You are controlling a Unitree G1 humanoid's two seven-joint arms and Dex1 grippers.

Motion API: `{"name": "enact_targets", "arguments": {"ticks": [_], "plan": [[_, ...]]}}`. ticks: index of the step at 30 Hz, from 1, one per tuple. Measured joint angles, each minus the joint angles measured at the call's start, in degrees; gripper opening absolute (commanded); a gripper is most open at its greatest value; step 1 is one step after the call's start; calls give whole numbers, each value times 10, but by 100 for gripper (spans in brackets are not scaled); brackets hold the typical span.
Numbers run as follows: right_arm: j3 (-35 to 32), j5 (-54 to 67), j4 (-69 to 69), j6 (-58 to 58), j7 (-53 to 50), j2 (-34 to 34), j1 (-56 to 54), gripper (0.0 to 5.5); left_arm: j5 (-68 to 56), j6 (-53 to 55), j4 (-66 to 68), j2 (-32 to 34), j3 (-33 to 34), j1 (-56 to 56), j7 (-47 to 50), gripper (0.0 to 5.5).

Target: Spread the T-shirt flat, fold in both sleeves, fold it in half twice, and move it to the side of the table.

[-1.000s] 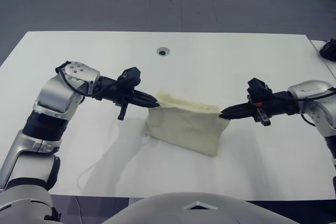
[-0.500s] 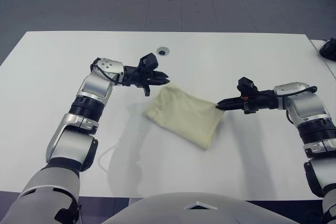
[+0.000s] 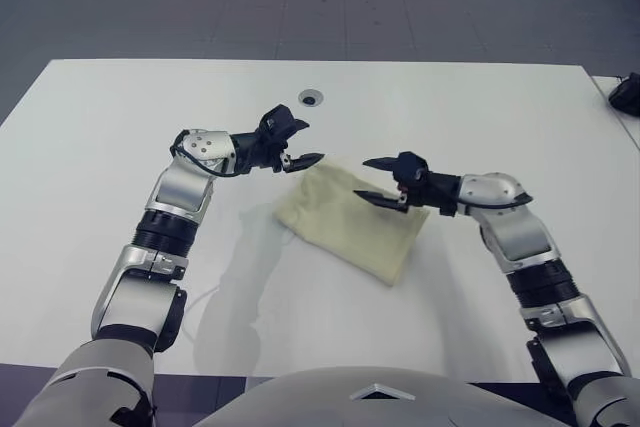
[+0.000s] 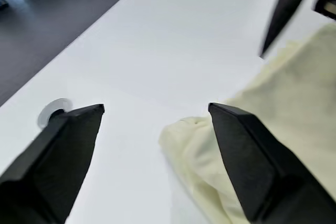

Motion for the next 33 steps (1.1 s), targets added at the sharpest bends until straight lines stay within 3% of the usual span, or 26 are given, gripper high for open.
{"name": "enact_targets", "arguments": {"ticks": [6, 10, 15, 22, 25, 30, 33], "plan": [[35, -9, 79, -11, 20, 31, 22, 468, -13, 12, 16, -25, 84, -39, 114, 538], [1, -2, 144, -7, -56, 52, 13, 530, -15, 7, 20, -22, 116, -82, 150, 540], [-136, 45, 212, -9, -172, -3, 41, 536, -28, 26, -23, -22, 144, -61, 184, 540], [-276, 106, 248, -10, -226, -96, 134, 536, -54, 102, -156, -60, 182, 53, 271, 540], [-296, 109, 217, 18, -259, -111, 163, 536, -60, 130, -202, -78, 197, 91, 312, 540], [-297, 100, 39, 125, -347, -89, 137, 536, -60, 142, -232, -79, 219, 100, 355, 540], [-264, 89, -53, 159, -461, 16, 1, 536, -53, 154, -246, -96, 209, 107, 382, 540]]}}
